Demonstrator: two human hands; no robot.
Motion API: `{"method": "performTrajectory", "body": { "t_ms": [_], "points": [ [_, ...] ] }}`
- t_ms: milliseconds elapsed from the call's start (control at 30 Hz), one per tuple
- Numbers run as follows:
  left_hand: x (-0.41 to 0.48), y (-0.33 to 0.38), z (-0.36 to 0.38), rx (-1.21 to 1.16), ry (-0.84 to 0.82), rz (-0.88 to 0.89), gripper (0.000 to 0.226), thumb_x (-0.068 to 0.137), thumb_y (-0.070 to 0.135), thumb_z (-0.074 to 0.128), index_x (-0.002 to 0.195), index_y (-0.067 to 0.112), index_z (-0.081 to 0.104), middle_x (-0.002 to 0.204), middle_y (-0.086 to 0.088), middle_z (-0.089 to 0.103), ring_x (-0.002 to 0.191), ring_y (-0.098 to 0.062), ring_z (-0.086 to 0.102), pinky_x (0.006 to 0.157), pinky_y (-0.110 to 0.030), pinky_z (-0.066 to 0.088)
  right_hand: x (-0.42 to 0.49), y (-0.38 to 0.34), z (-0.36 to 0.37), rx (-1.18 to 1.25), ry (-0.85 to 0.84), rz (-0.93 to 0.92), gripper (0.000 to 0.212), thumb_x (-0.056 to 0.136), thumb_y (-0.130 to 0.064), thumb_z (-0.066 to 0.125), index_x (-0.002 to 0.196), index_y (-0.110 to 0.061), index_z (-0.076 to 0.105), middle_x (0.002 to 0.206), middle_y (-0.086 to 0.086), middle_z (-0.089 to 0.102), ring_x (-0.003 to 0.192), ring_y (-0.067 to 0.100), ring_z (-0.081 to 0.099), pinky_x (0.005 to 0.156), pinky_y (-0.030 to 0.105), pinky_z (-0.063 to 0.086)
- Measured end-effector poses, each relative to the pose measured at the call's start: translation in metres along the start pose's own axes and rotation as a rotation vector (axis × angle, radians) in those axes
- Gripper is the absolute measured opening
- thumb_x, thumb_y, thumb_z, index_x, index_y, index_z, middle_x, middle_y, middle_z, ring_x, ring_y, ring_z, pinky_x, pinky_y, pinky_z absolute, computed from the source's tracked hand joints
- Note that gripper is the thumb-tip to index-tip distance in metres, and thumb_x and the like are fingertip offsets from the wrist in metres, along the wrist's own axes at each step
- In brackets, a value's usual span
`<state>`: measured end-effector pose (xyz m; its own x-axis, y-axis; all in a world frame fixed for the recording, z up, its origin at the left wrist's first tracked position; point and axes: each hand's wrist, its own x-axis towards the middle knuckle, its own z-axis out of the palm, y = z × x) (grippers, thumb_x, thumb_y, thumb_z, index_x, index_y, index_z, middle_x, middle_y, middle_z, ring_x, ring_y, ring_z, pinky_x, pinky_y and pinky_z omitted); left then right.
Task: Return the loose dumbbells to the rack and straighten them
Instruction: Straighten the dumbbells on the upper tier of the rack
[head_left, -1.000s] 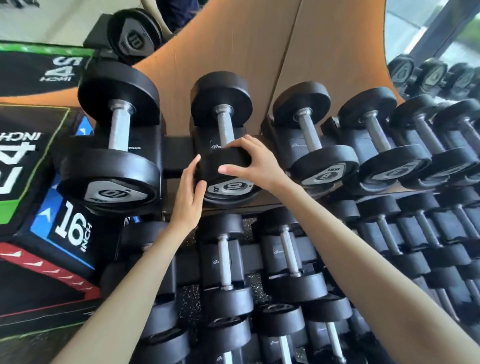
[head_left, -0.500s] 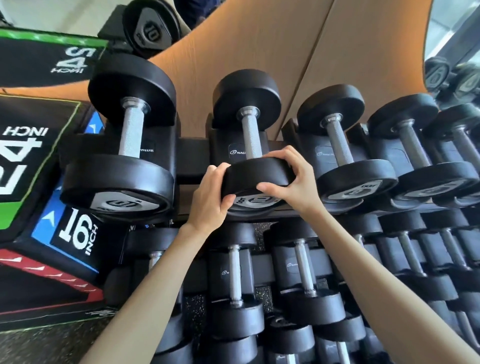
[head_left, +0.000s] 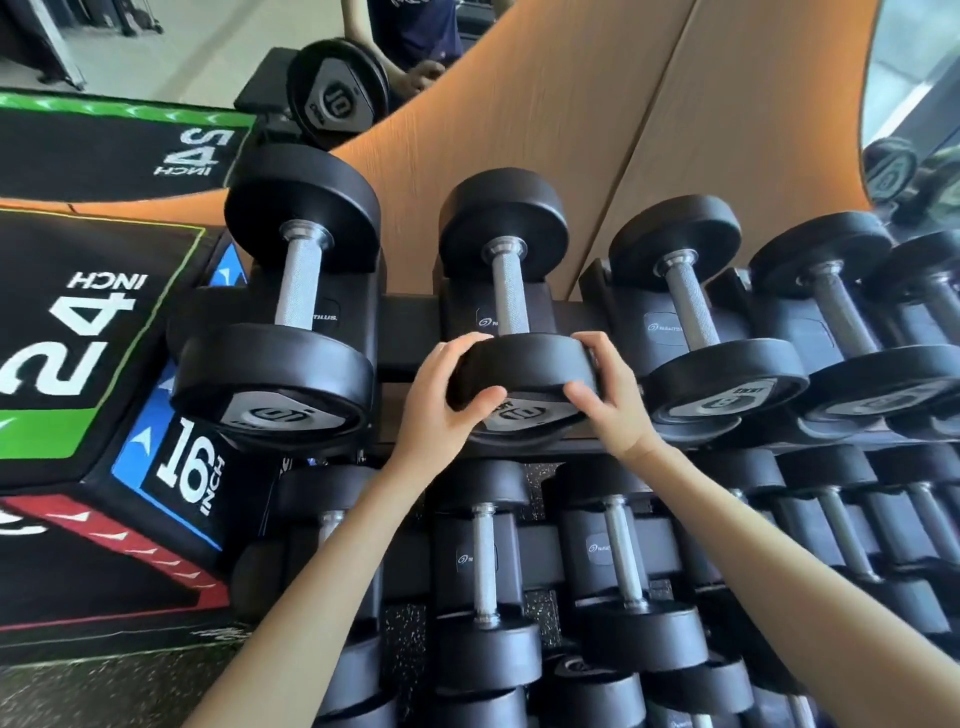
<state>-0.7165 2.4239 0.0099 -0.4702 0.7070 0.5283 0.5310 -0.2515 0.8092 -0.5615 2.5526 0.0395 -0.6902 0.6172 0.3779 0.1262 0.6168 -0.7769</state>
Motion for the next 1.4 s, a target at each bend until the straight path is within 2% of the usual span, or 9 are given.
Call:
{"method": "performTrajectory", "body": {
  "t_ms": [167,333,433,533,667,800,967,1167,1400],
  "points": [
    [-0.02,-0.025,0.009,-0.358,0.042,-0.133,0.044,0.086,0.031,0.052,0.128,0.024,0.044,0.133,0.002,0.049,0.125,-0.01,0.047,0.103,-0.021,0.034,0.017,-0.047,-0.013,-0.189,-0.288,-0.075,0.058,0.073,-0.049,0.07,0.12,-0.019,0.054,0.11,-0.009,0.058,0.104,0.006,0.054,0.09,0.027,0.043],
    [-0.022,-0.032,0.023,-0.352,0.147,-0.102,0.043,0.084,0.023,0.044,0.127,0.028,0.044,0.13,0.009,0.049,0.122,-0.007,0.047,0.102,-0.021,0.036,0.023,-0.065,0.01,-0.436,-0.18,-0.239,0.064,0.06,-0.052,0.08,0.112,-0.018,0.064,0.102,-0.007,0.066,0.095,0.013,0.059,0.085,0.033,0.046],
    [-0.015,-0.035,0.028,-0.215,0.197,-0.013,0.037,0.093,0.052,0.038,0.121,0.028,0.044,0.119,0.003,0.053,0.109,-0.01,0.051,0.095,-0.025,0.04,0.022,-0.061,0.013,-0.401,-0.108,-0.233,0.059,0.059,-0.051,0.082,0.107,-0.02,0.066,0.097,-0.009,0.067,0.09,0.01,0.059,0.082,0.03,0.047],
    [-0.011,-0.039,0.033,-0.092,0.244,0.027,0.062,0.089,0.071,0.022,0.118,0.021,0.045,0.105,-0.006,0.052,0.093,-0.011,0.05,0.083,-0.022,0.042,0.021,-0.057,0.014,-0.384,-0.071,-0.225,0.057,0.059,-0.051,0.082,0.104,-0.02,0.067,0.095,-0.01,0.067,0.086,0.006,0.056,0.079,0.027,0.047],
    [-0.007,-0.039,0.035,-0.001,0.238,0.068,0.069,0.09,0.069,0.019,0.119,0.011,0.042,0.101,-0.016,0.053,0.093,-0.013,0.049,0.084,-0.02,0.039,0.019,-0.049,0.01,-0.339,-0.026,-0.243,0.058,0.059,-0.051,0.081,0.102,-0.015,0.067,0.09,-0.01,0.063,0.085,0.006,0.057,0.077,0.027,0.048],
    [0.001,-0.021,0.026,0.11,0.066,0.102,0.067,0.089,0.071,0.022,0.118,0.013,0.04,0.096,-0.018,0.051,0.086,-0.025,0.049,0.076,-0.033,0.04,0.016,-0.031,0.003,-0.333,0.054,-0.33,0.056,0.069,-0.051,0.072,0.099,-0.005,0.065,0.089,-0.001,0.063,0.083,0.017,0.058,0.076,0.032,0.048],
    [0.016,0.01,0.01,0.472,-0.094,0.201,0.06,0.085,0.05,0.042,0.118,0.0,0.051,0.086,-0.022,0.049,0.078,-0.037,0.051,0.061,-0.041,0.044,0.009,0.006,0.006,-0.106,0.185,-0.272,0.059,0.079,-0.062,0.054,0.104,-0.008,0.058,0.09,0.01,0.059,0.084,0.023,0.056,0.075,0.031,0.043],
    [0.029,0.04,0.02,0.871,-0.098,0.333,0.067,0.089,0.061,0.033,0.112,0.005,0.062,0.078,-0.017,0.05,0.067,-0.031,0.049,0.055,-0.036,0.044,-0.001,0.035,0.022,0.194,0.388,-0.16,0.053,0.082,-0.068,0.042,0.11,-0.024,0.05,0.104,-0.017,0.055,0.094,0.0,0.053,0.082,0.023,0.042],
    [0.0,-0.002,0.011,0.124,0.01,0.016,0.072,0.086,0.062,0.046,0.119,-0.001,0.052,0.107,-0.011,0.055,0.101,-0.017,0.051,0.09,-0.023,0.039,0.003,0.034,0.024,0.175,0.279,-0.191,0.053,0.082,-0.07,0.045,0.113,-0.027,0.049,0.101,0.0,0.054,0.094,0.008,0.053,0.084,0.024,0.042]
  ]
}}
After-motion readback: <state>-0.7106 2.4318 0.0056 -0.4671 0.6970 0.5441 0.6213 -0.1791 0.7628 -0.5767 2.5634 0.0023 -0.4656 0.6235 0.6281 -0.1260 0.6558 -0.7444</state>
